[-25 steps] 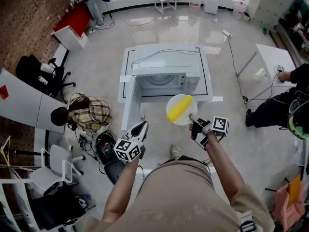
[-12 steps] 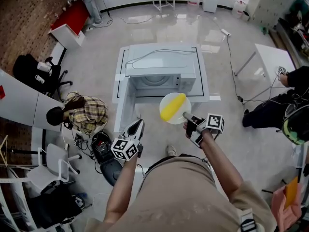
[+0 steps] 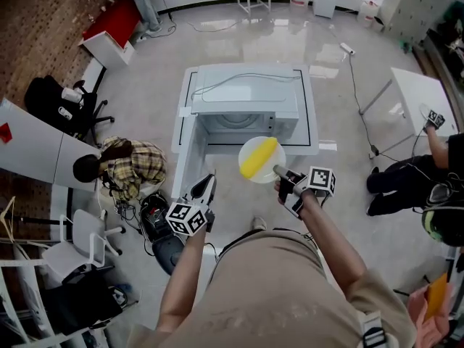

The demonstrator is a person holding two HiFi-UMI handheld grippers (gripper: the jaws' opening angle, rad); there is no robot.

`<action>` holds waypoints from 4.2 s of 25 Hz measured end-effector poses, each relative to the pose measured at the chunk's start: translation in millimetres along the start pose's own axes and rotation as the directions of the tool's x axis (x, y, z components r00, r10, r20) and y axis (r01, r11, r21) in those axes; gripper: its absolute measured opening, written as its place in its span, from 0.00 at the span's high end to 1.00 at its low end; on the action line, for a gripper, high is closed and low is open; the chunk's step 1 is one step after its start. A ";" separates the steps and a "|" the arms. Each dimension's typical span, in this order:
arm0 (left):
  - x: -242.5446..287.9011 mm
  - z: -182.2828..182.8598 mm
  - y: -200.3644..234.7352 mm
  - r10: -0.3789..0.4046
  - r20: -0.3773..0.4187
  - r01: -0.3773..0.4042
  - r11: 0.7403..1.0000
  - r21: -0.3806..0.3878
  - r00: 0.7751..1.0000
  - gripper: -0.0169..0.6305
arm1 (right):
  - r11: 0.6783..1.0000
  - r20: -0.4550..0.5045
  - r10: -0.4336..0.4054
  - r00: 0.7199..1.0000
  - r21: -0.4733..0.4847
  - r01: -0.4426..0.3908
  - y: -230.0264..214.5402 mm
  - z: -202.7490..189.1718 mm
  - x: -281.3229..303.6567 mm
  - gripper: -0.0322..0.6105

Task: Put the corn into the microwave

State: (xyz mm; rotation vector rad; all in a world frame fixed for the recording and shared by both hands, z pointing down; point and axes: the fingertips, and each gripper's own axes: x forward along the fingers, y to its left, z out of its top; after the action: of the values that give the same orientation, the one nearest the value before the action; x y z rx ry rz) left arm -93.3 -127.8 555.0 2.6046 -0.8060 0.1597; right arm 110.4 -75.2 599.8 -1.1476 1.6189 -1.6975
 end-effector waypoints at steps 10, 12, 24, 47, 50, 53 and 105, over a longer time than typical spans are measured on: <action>16.1 -3.3 12.0 0.031 -0.026 -0.030 0.999 0.026 0.999 0.96 | 1.000 -0.036 -0.001 0.999 0.017 0.002 -8.0 9.8 18.2 0.93; 20.9 -4.5 15.5 0.039 -0.032 -0.038 0.999 0.031 0.999 0.96 | 1.000 -0.039 -0.007 0.999 0.016 0.008 -10.8 13.4 22.5 0.93; 36.8 2.2 31.5 0.062 -0.035 -0.062 0.998 0.008 0.997 0.96 | 0.999 -0.033 -0.022 0.999 0.032 0.023 -24.1 30.5 43.1 0.93; 78.4 25.8 77.6 -0.134 -0.102 0.129 0.990 -0.049 0.986 0.97 | 0.994 0.171 -0.066 0.983 0.099 0.050 -22.2 36.2 86.2 0.93; 81.6 26.4 80.2 -0.160 -0.108 0.156 0.987 -0.046 0.981 0.97 | 0.992 0.197 -0.072 0.978 0.116 0.049 -26.4 31.1 88.6 0.93; 85.1 23.0 81.8 -0.186 -0.118 0.182 0.982 -0.048 0.975 0.97 | 0.989 0.220 -0.079 0.972 0.141 0.048 -37.9 25.3 89.4 0.93; 180.6 -13.9 131.5 0.033 -0.284 -0.026 0.999 0.030 0.958 0.97 | 0.980 0.242 -0.153 0.958 0.165 0.115 -181.3 117.3 236.3 0.92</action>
State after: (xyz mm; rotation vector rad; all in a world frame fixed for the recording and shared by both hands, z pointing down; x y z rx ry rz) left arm -17.9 -313.9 654.0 2.5138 -0.7423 0.5439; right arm 123.1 -308.1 819.0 -1.3629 1.2615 -1.6458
